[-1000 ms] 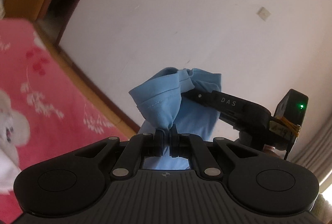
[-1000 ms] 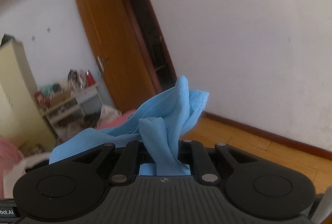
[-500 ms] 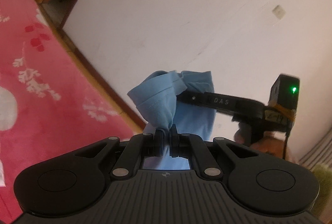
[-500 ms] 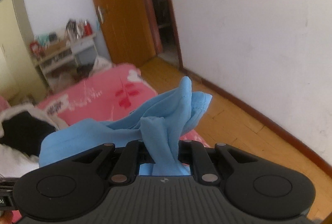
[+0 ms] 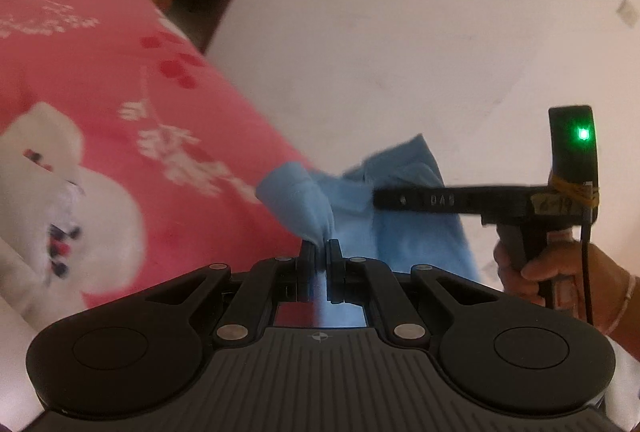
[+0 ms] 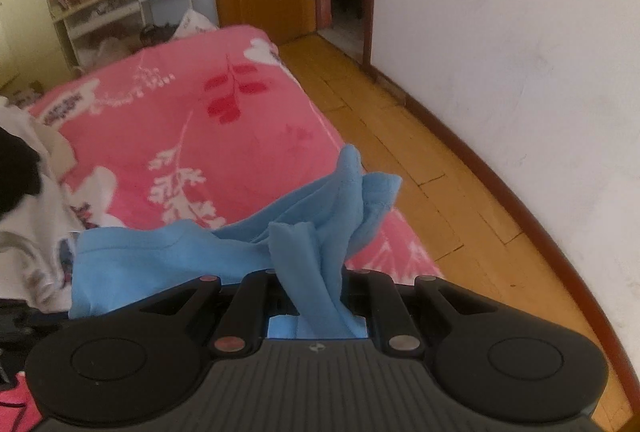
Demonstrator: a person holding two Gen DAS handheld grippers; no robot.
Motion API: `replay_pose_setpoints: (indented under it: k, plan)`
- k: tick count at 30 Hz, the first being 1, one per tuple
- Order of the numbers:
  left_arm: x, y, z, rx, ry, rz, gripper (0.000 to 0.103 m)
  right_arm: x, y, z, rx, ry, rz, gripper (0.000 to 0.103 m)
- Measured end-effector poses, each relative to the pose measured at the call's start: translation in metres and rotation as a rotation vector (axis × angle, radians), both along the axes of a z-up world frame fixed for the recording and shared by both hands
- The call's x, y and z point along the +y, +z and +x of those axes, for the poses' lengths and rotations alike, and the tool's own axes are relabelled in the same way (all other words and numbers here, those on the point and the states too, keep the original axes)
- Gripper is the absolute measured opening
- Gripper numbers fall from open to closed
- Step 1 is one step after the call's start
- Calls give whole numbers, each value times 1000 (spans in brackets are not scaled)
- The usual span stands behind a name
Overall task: Fold clothes
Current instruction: 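Lift the folded blue shirt with both grippers and carry it toward the clothes stack, then lower the blue shirt onto the bedspread beside the grey stack and open both grippers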
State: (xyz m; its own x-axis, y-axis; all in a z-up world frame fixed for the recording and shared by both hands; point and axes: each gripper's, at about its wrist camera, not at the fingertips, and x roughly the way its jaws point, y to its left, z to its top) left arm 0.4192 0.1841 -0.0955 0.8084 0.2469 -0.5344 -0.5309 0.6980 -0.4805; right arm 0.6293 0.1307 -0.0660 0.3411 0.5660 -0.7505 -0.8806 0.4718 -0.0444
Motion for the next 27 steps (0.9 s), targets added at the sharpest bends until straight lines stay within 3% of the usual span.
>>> replay_pose_setpoints:
  k: [2,3,6,11,13,14,15,16,17,18,22,24,26,27]
  plan:
    - [8,-10,4,37,25,25,5,10,-18,-1,-24,-28,-26,21]
    - [11,-14,6,59,36,31,6,15,-27,-1,-36,-42,-40,36]
    - [20,-17,7,102,83,18,18,26,-49,-2,-76,-96,-59,63]
    - [23,-2,-10,46,173,66,23,-9,-24,12,-82,-252,143,69]
    - [16,2,-7,40,134,119,23,-35,-11,18,-17,-327,255,69]
    - [12,4,-4,38,109,147,23,-47,-8,21,32,-347,298,62]
    - [9,1,1,50,81,166,23,-60,-4,23,80,-368,340,46]
    - [5,-3,8,69,51,179,23,-72,-1,26,128,-388,383,37]
    - [2,-8,15,87,22,192,23,-72,-5,30,189,-364,365,25]
    - [1,-14,21,111,25,195,23,-66,-12,34,254,-324,324,20]
    - [13,-40,38,172,74,173,23,-22,-56,53,319,-324,135,16]
    - [20,-47,39,159,94,168,25,-19,-64,61,307,-398,162,13]
    - [25,-53,39,160,117,174,38,-31,-57,59,264,-474,258,13]
    - [27,-56,40,162,129,173,39,-42,-50,54,225,-512,312,14]
